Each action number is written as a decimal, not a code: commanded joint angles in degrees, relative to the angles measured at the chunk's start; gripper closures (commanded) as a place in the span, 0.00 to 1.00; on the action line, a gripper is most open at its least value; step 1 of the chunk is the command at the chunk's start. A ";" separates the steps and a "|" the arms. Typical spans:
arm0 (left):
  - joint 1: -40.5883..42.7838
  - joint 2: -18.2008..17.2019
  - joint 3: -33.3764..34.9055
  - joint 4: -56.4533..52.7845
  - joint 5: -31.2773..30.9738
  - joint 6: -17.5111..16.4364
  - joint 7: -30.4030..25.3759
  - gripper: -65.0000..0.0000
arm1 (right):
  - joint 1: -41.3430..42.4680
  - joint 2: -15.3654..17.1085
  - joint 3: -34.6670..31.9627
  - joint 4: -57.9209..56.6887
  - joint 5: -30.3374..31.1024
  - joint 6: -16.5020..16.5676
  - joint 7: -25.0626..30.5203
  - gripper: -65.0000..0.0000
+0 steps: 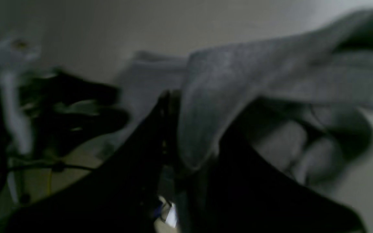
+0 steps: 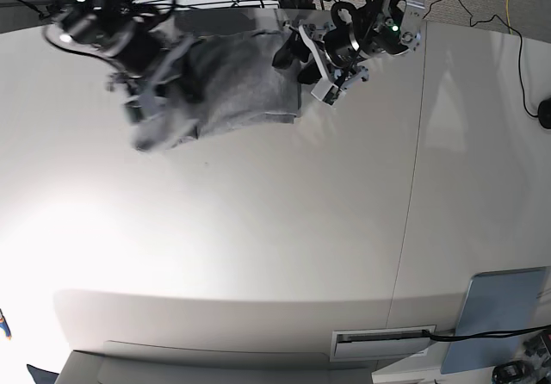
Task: Fold the T-shirt properly
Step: 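Fold the right gripper's end over onto the left gripper's layers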
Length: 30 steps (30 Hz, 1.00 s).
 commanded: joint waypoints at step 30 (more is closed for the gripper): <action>-0.15 0.13 -0.02 0.96 -0.68 -0.48 -1.25 0.45 | 0.20 -6.82 -22.05 1.01 -5.35 -0.48 10.47 0.65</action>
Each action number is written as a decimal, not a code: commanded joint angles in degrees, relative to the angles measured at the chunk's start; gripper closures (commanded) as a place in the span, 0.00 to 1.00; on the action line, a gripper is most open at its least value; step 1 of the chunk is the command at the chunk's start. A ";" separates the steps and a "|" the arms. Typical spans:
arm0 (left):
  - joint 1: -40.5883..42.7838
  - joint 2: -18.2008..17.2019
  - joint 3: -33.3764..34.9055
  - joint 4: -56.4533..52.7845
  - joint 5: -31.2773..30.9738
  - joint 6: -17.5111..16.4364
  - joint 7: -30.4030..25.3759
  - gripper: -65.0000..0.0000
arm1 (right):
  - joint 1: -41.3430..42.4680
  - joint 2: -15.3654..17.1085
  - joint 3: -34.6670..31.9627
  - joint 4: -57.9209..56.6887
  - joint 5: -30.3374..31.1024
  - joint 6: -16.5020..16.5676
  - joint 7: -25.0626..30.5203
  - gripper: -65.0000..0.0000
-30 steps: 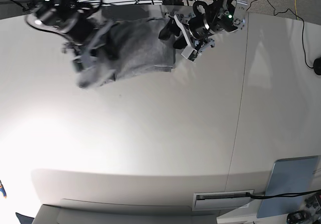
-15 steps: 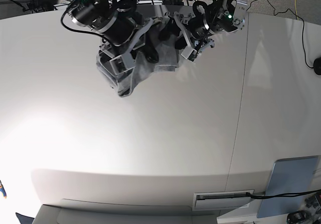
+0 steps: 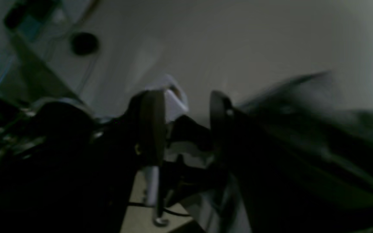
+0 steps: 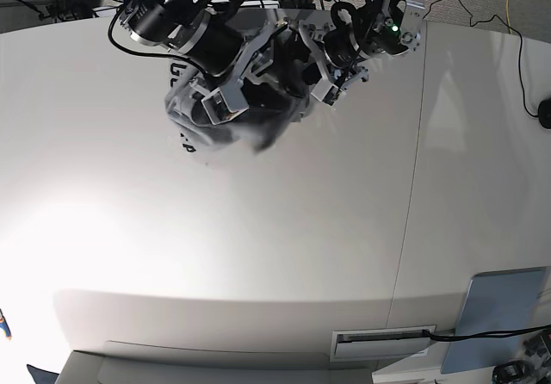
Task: Fold the T-shirt properly
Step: 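Fold the right gripper's end over onto the left gripper's layers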
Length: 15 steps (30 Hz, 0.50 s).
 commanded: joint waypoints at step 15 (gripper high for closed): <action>-0.09 -5.35 -4.31 8.68 -7.58 -0.17 3.06 0.45 | 2.49 -0.26 16.81 1.01 -6.36 1.29 3.39 0.65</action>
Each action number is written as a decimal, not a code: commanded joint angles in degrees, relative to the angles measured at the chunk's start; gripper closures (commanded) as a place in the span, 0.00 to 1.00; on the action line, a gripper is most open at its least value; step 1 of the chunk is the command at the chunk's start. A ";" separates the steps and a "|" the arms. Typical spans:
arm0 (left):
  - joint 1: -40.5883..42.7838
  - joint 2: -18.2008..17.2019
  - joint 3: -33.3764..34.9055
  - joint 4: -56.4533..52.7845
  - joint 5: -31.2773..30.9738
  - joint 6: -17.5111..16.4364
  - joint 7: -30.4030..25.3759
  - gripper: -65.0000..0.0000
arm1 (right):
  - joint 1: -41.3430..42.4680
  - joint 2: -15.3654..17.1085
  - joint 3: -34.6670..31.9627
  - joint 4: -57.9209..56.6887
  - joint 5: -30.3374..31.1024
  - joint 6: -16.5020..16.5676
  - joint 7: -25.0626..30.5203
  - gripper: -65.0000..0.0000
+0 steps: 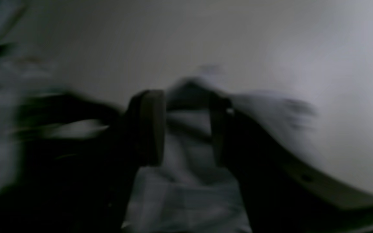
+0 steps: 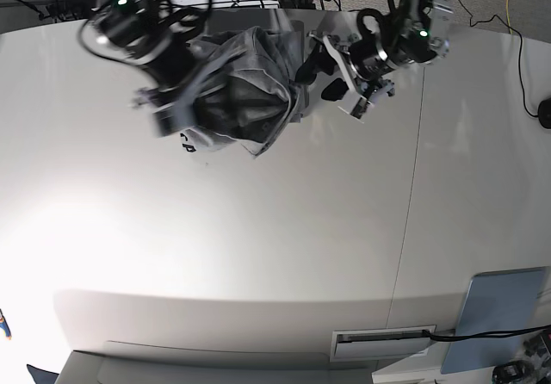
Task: Fold the T-shirt properly
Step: 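Fold the right gripper's end over onto the left gripper's layers, then drag the folded bundle with the left gripper away from the arm bases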
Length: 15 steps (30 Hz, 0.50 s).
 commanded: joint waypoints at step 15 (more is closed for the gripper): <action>5.60 4.66 0.37 4.66 -14.38 -4.90 4.17 0.45 | 1.36 11.61 33.92 1.01 0.15 -1.81 0.20 0.65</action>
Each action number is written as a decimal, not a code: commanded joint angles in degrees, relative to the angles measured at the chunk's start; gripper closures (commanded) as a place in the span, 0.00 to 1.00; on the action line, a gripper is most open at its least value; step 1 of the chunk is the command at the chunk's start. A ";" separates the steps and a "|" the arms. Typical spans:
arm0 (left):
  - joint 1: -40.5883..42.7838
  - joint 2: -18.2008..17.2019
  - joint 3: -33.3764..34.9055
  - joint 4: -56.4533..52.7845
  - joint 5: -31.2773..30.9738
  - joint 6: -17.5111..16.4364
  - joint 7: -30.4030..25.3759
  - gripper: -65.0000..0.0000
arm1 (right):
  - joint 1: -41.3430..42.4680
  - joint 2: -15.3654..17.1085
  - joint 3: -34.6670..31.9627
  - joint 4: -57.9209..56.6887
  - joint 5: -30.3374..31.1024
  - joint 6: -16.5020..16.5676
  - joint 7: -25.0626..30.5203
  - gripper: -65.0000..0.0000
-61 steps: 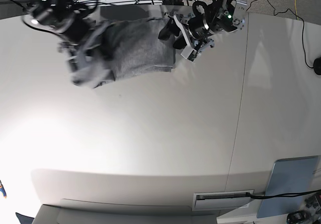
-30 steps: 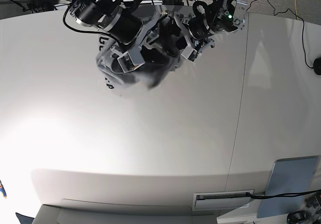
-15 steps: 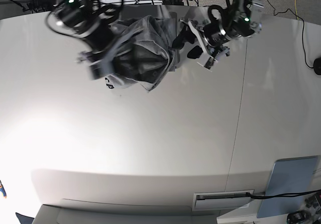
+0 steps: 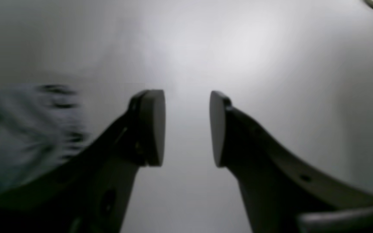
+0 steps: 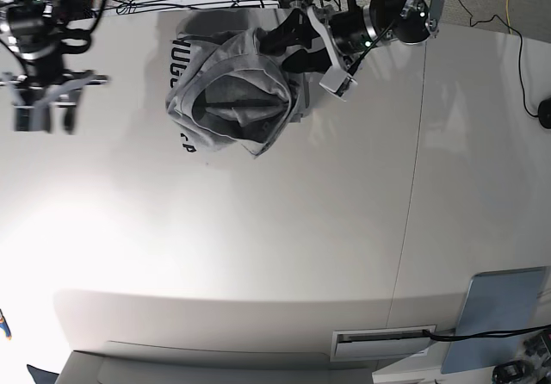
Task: Fold the T-shirt properly
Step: 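Drag the folded bundle with the left gripper away from the arm bases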
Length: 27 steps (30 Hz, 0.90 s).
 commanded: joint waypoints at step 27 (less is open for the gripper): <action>0.37 -3.28 10.69 4.15 12.50 9.62 -0.98 1.00 | -2.69 2.32 4.50 1.01 0.26 -0.31 1.40 0.65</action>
